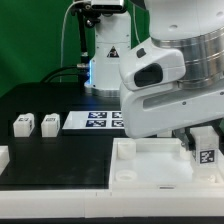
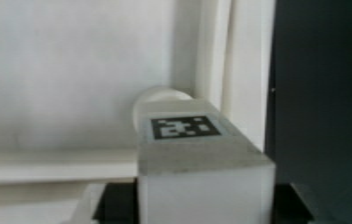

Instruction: Assemble one leg

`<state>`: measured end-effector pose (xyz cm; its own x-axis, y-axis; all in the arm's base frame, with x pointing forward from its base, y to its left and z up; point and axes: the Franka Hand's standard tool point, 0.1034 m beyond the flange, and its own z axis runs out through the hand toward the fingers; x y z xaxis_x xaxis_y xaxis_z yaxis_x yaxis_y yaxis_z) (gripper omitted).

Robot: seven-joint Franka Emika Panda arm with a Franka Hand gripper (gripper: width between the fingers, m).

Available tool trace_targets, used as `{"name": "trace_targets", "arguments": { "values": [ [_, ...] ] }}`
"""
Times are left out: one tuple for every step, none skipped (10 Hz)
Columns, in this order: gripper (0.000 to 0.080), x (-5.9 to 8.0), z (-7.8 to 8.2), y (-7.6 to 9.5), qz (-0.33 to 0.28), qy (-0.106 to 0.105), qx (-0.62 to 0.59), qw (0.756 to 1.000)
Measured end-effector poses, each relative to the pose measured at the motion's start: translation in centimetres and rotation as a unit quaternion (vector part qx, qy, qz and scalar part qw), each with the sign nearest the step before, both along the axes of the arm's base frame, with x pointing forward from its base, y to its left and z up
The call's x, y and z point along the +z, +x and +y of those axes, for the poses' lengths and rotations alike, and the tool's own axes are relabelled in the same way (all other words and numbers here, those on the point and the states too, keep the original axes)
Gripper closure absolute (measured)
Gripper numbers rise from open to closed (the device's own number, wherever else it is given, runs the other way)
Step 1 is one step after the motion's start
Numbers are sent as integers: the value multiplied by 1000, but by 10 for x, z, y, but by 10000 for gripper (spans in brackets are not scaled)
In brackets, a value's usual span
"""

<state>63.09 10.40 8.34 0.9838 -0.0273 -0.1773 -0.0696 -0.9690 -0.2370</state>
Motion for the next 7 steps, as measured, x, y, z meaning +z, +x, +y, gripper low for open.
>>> {"name": "trace_targets", "arguments": {
  "values": [
    [496, 0, 1, 0, 9, -5, -37, 999],
    [496, -1, 2, 1, 20, -14, -96, 995],
    [496, -1, 2, 3, 21, -22, -144, 989],
    [496, -1, 2, 3, 23, -27, -191, 981],
    [496, -1, 2, 4, 34, -35, -261, 964],
    [496, -2, 2, 4, 48, -40, -324, 944],
    [496, -2, 1, 4, 64, -42, -375, 924]
  ]
}}
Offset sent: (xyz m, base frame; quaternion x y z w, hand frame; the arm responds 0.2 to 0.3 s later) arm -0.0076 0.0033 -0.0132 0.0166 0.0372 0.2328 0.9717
